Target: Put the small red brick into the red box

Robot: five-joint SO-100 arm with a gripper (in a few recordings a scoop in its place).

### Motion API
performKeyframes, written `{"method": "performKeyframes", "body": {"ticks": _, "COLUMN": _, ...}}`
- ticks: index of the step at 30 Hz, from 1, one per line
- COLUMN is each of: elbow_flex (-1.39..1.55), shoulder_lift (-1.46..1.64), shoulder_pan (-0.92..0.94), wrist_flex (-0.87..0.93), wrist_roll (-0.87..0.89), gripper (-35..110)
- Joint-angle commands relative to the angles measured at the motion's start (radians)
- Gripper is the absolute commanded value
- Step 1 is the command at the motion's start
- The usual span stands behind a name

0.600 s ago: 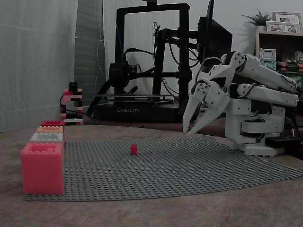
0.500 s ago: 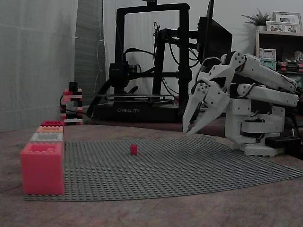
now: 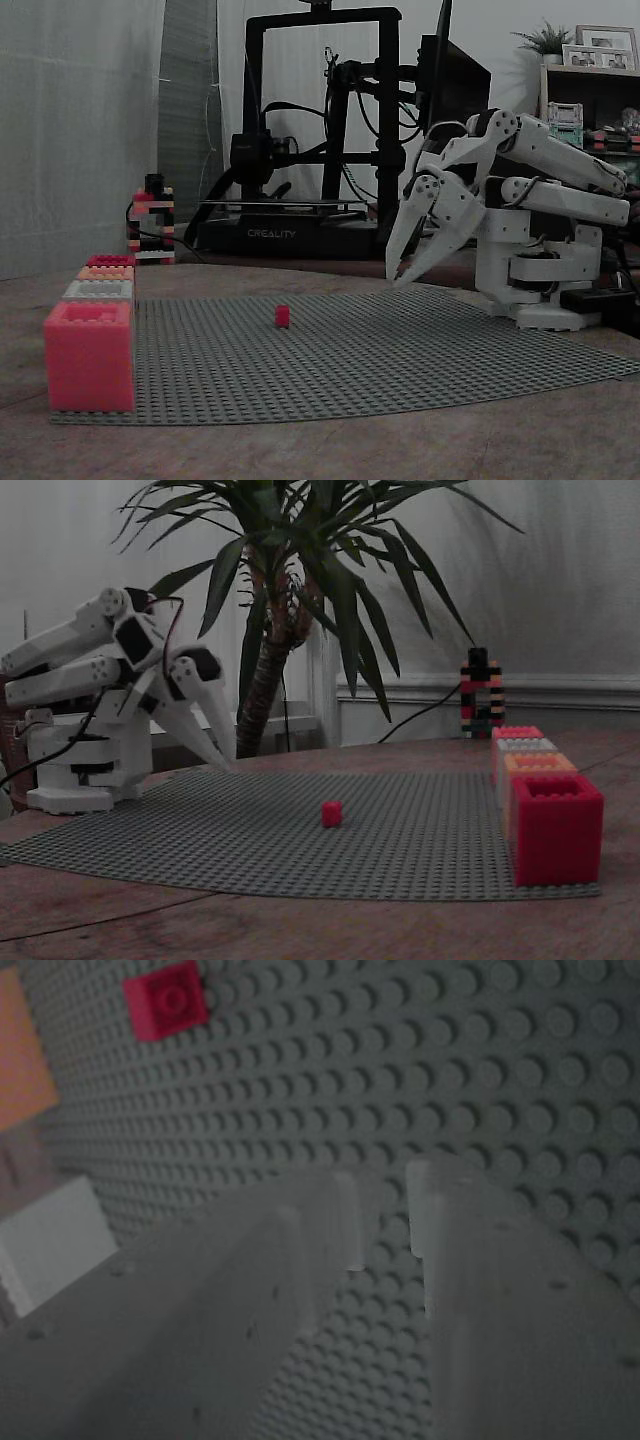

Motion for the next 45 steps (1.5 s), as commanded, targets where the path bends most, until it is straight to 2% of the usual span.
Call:
{"method": "performKeyframes", "body": {"ticks": 1, "elbow_flex": -0.002, "shoulder_lift": 0.011, "shoulder_pan": -0.011, "wrist_flex": 0.025, "wrist_roll": -0.003, "gripper": 0}}
{"method": "performKeyframes", "body": {"ticks": 29, "elbow_flex": -0.005, "shoulder_lift": 0.006, "shoulder_pan": -0.003, "wrist_flex": 0.021, "wrist_roll": -0.009, "gripper": 0}}
{"method": "performKeyframes", "body": {"ticks": 36, "elbow_flex": -0.193, "shoulder_lift": -0.331, "shoulder_pan": 0.037, "wrist_flex": -0.176, "wrist_roll": -0.066, "gripper": 0}}
{"method": "performKeyframes", "body": {"ticks": 42, "elbow_flex": -0.463, "shoulder_lift": -0.695, "shoulder_pan": 0.130, "wrist_flex": -0.192, "wrist_roll": -0.092, "gripper": 1}}
{"method": "performKeyframes", "body": {"ticks": 45, "elbow_flex": -0.618, "shoulder_lift": -0.905, "shoulder_pan": 0.166, "wrist_flex": -0.153, "wrist_roll": -0.202, "gripper": 4}}
